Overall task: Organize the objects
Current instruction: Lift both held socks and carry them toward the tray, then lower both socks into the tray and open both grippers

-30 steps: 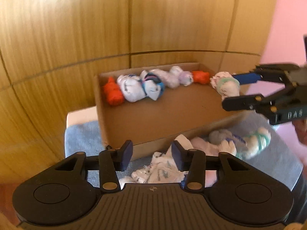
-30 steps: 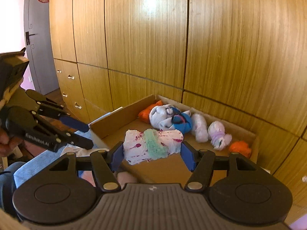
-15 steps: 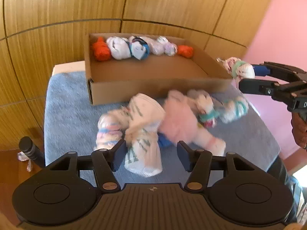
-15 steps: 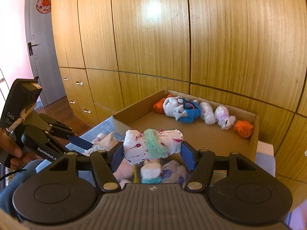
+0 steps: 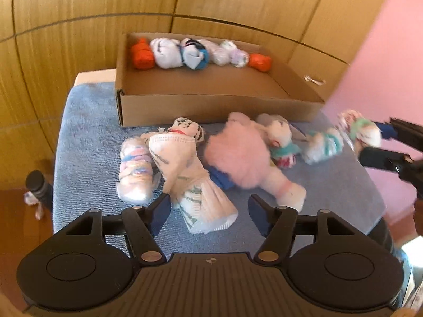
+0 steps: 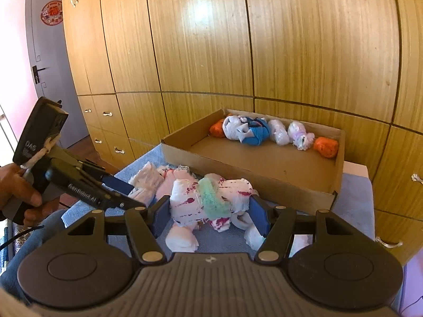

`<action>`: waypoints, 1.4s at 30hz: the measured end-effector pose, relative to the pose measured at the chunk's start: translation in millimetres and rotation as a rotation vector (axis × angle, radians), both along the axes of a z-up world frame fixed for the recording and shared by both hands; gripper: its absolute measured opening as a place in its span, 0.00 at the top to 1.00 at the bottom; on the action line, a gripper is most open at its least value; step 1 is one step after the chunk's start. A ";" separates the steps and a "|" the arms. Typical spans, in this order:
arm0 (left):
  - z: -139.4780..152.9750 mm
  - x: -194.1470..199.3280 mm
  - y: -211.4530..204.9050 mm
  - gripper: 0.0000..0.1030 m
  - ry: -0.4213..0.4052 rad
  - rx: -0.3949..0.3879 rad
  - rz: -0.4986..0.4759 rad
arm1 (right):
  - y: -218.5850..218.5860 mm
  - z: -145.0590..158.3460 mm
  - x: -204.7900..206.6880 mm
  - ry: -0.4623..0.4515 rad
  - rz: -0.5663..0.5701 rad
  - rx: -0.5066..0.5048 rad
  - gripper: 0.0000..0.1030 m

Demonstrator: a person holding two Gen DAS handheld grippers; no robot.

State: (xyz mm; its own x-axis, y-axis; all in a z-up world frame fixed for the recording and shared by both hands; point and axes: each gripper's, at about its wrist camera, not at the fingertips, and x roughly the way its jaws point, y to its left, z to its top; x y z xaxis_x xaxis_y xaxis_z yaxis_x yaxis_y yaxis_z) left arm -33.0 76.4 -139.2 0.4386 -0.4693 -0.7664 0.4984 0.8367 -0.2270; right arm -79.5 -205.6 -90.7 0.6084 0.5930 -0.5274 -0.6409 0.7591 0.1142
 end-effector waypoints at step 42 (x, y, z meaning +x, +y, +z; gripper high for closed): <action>50.3 141.0 -52.4 0.52 -0.119 0.256 -0.070 | 92.8 17.7 135.4 -0.137 0.284 -0.325 0.42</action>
